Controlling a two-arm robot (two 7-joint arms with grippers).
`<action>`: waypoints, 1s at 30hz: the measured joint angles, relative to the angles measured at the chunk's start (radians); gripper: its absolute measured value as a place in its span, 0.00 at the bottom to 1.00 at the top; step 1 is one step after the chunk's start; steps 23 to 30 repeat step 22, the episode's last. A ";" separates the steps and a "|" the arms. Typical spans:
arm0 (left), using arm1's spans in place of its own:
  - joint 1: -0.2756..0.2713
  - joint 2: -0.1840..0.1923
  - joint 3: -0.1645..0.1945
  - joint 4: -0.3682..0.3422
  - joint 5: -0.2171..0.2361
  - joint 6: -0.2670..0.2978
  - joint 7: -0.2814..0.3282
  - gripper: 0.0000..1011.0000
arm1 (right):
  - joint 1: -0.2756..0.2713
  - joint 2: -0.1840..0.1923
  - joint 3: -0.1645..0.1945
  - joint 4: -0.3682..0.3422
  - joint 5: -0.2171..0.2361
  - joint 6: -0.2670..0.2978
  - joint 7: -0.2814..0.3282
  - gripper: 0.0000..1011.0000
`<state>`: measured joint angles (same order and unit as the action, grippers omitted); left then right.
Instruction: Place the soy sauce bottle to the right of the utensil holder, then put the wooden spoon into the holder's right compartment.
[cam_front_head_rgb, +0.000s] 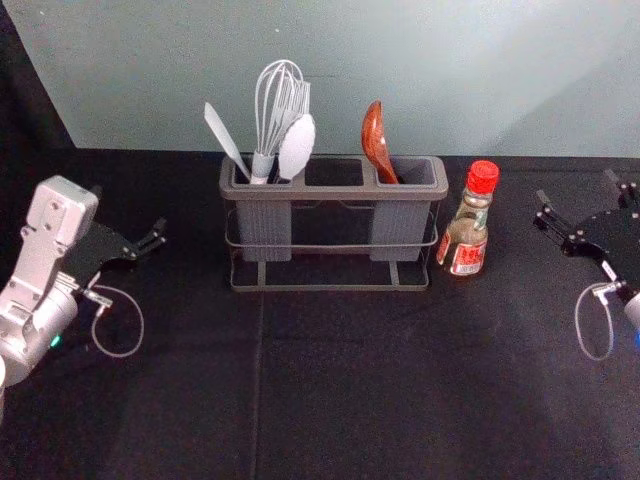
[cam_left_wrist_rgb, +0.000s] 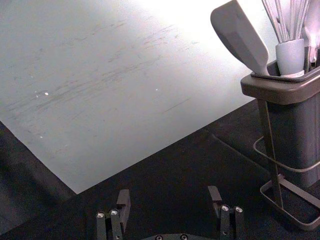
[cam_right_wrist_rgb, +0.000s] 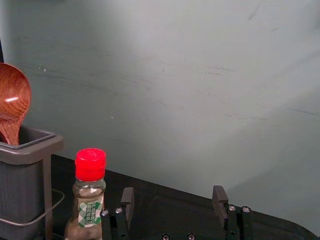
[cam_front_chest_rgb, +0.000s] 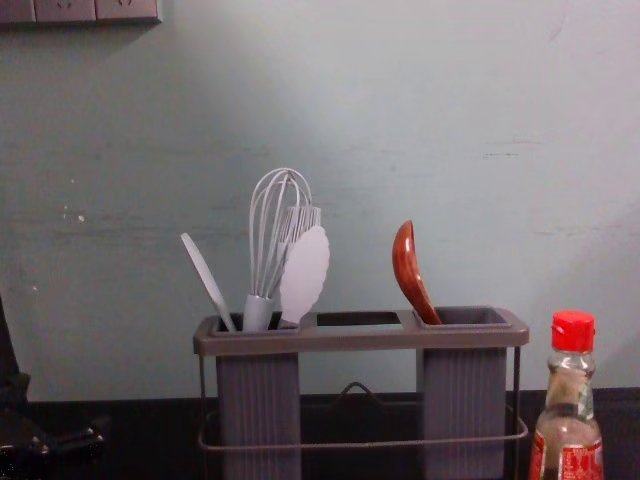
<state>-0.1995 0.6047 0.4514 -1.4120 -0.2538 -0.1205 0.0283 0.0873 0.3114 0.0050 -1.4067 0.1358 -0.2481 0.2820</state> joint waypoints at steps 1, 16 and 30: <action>0.000 0.000 0.000 0.000 0.000 0.000 0.000 1.00 | 0.000 0.000 0.000 0.000 0.000 0.000 0.000 0.99; 0.000 0.000 0.000 0.000 0.000 0.000 0.000 1.00 | 0.000 0.000 0.000 0.000 0.000 0.000 0.000 0.99; 0.000 0.000 0.000 0.000 0.000 0.000 0.000 1.00 | 0.000 0.000 0.000 0.000 0.000 0.000 0.000 0.99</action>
